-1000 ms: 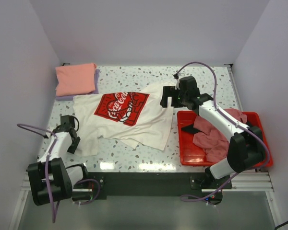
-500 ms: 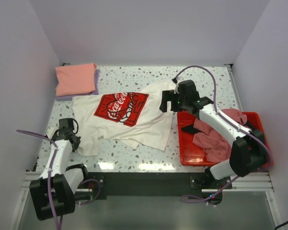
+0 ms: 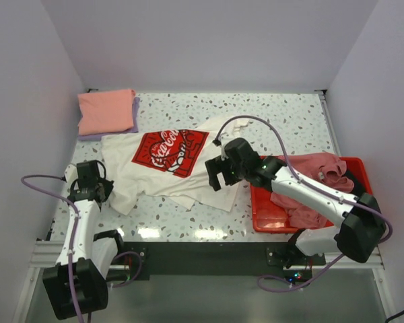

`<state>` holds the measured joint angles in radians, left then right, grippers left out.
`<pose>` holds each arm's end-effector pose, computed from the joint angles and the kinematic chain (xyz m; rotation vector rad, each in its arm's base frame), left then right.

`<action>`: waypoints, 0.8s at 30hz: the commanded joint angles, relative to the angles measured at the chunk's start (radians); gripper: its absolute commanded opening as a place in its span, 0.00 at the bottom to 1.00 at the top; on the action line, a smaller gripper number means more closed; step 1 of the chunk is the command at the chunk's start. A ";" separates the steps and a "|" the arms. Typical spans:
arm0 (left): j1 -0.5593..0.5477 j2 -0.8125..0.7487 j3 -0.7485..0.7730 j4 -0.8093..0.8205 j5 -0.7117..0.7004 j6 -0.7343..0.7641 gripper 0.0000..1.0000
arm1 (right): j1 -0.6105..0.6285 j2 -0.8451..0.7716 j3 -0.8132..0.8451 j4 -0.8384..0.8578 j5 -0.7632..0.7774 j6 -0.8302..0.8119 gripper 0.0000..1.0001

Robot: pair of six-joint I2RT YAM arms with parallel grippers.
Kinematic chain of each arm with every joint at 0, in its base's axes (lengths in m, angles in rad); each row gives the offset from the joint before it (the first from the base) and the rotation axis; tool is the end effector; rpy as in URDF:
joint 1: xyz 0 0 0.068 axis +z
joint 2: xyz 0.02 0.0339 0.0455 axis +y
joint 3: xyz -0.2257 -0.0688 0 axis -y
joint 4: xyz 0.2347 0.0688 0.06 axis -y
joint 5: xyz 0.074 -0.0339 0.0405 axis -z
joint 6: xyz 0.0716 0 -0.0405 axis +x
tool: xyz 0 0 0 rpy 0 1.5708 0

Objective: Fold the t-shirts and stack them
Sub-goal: Flatten the tshirt out

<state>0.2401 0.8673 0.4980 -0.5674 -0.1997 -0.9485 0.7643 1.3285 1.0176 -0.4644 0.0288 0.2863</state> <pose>0.1908 0.0613 0.1407 -1.4563 2.0094 -0.0492 0.2264 0.2142 0.2160 -0.5534 2.3327 0.4752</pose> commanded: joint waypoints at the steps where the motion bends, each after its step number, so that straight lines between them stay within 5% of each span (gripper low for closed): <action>1: 0.005 -0.036 0.050 0.090 0.043 0.050 0.00 | 0.091 -0.005 -0.036 -0.092 0.092 -0.030 0.99; 14: 0.004 -0.071 0.079 0.155 0.137 0.132 0.00 | 0.334 0.115 -0.131 -0.132 0.152 0.105 0.99; 24: 0.004 -0.074 0.076 0.169 0.146 0.175 0.00 | 0.345 0.213 -0.090 -0.132 0.292 0.077 0.88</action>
<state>0.2401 0.7990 0.5480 -0.4400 -0.0631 -0.8135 1.1099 1.5089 0.8791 -0.5827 0.2314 0.3737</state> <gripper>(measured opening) 0.037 0.899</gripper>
